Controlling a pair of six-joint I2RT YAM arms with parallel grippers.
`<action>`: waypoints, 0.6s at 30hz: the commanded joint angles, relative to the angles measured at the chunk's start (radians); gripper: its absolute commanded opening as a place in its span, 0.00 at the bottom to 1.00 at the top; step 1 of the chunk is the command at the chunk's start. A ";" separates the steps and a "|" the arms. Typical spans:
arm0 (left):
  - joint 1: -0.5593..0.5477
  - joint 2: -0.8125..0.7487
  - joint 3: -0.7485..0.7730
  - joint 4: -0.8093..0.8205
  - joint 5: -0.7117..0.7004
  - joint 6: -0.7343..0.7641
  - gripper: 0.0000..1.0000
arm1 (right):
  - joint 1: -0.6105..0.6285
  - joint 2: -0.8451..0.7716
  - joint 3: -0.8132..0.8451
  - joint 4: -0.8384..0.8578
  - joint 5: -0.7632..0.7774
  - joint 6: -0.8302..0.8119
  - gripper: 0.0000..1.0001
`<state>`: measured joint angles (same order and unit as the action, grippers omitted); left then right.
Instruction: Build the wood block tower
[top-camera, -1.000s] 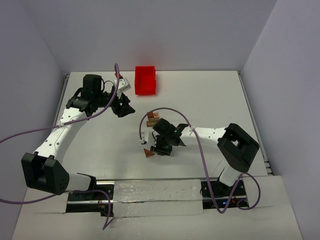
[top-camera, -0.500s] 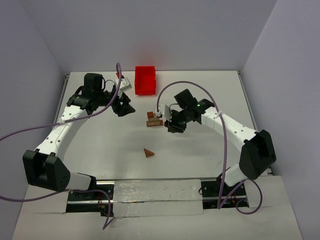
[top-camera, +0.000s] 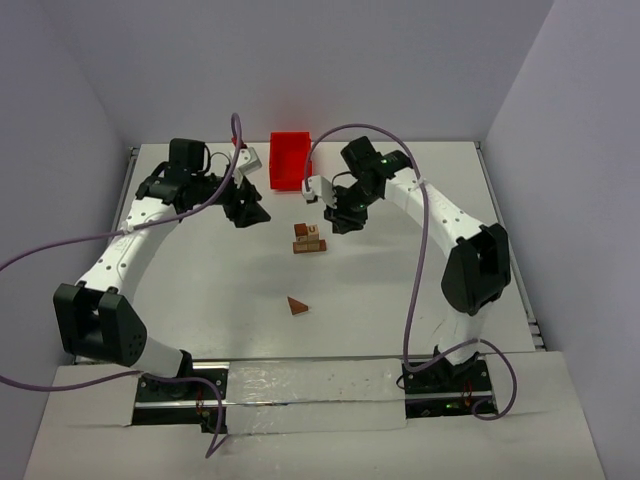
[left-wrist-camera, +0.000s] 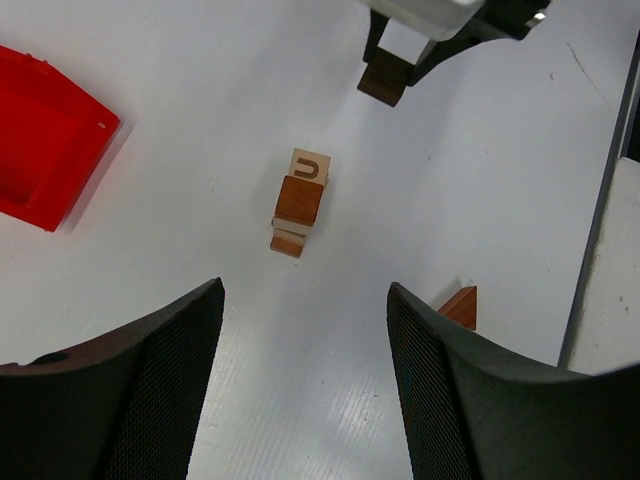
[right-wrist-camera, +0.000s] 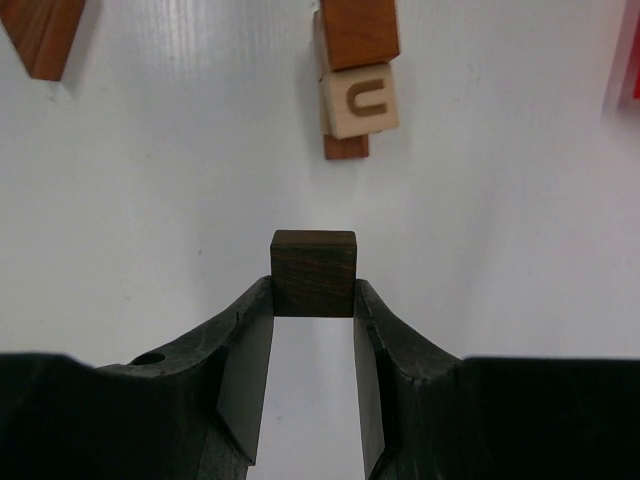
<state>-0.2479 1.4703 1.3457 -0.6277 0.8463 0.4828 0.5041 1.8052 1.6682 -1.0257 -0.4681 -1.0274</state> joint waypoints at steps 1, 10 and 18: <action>0.026 0.021 0.057 -0.009 0.084 -0.008 0.74 | 0.001 0.078 0.141 -0.053 -0.041 -0.042 0.13; 0.048 0.039 0.069 -0.017 0.120 -0.012 0.99 | 0.040 0.151 0.207 -0.039 -0.023 -0.051 0.14; 0.067 0.038 0.062 0.002 0.129 -0.030 0.99 | 0.063 0.187 0.220 -0.021 0.002 -0.041 0.14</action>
<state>-0.1906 1.5093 1.3659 -0.6398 0.9265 0.4648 0.5533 1.9736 1.8345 -1.0512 -0.4780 -1.0653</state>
